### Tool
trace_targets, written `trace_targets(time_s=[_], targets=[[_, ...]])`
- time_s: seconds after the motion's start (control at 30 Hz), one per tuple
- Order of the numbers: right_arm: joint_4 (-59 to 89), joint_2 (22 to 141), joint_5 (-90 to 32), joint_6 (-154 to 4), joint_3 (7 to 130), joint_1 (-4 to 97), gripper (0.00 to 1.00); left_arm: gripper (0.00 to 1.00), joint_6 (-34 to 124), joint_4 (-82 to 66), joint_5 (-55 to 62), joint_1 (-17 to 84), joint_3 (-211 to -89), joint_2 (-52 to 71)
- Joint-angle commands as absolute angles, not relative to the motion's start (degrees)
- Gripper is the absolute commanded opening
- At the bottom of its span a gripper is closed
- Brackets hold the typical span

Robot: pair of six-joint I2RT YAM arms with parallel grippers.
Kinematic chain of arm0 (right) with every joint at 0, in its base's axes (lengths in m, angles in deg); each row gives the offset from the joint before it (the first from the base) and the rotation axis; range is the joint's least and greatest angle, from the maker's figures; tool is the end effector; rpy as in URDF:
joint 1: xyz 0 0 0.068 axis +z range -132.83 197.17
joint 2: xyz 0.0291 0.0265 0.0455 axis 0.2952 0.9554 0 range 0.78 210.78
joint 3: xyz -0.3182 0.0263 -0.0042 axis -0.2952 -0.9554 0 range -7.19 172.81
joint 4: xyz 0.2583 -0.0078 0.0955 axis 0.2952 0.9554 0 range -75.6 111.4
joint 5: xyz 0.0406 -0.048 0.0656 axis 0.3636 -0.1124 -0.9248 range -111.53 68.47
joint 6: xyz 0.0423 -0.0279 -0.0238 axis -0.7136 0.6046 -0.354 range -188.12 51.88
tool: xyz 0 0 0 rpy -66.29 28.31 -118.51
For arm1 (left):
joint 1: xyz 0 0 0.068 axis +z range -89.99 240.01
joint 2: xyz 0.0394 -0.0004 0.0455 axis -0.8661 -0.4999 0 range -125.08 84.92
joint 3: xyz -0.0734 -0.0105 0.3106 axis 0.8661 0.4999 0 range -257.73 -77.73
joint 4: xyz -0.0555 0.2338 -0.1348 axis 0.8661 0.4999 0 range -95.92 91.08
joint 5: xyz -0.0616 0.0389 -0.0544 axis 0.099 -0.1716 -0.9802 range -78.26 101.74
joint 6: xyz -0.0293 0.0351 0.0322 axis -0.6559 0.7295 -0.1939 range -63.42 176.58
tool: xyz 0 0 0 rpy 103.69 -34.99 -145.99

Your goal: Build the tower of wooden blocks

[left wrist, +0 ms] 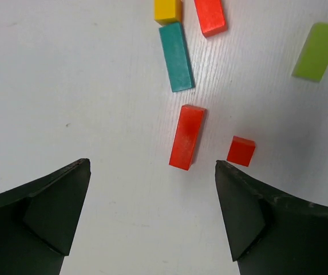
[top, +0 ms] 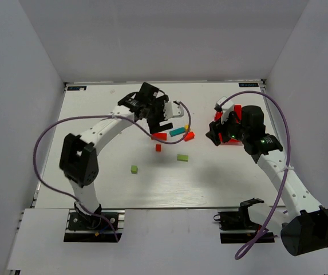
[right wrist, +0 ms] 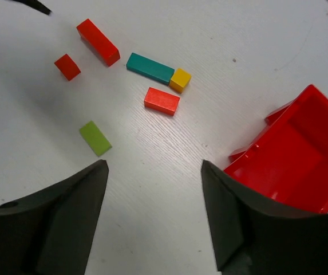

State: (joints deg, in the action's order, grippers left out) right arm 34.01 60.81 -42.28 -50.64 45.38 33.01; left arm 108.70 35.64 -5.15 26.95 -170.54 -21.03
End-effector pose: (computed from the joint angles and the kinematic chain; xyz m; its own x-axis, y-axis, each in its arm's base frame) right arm 0.2154 0.0754 0.3593 -0.2498 -0.3629 -0.8977 -0.6644 0.7387 -0.1137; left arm 0.3599 -0.2476 0.3222 0.1029 0.8342 -0.5419 0.9468 0.0849 0.3104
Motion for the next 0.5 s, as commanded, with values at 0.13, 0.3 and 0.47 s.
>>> trace_targets(time_s=[0.13,0.3,0.47], targets=[[31.9,61.6,-45.4,-47.4,44.3,33.3,0.62,0.67,78.3,11.8,5.2,26.9,-151.1,1.6],[32.9,69.6,-46.0,-46.1,48.2,34.4,0.00,0.00,56.8,16.1,5.4,27.4,-146.8,11.5],[36.0,81.5,-42.1,-44.1,56.2,38.4,0.36,0.85,53.4,11.5,6.6,26.8,-131.3,28.1]])
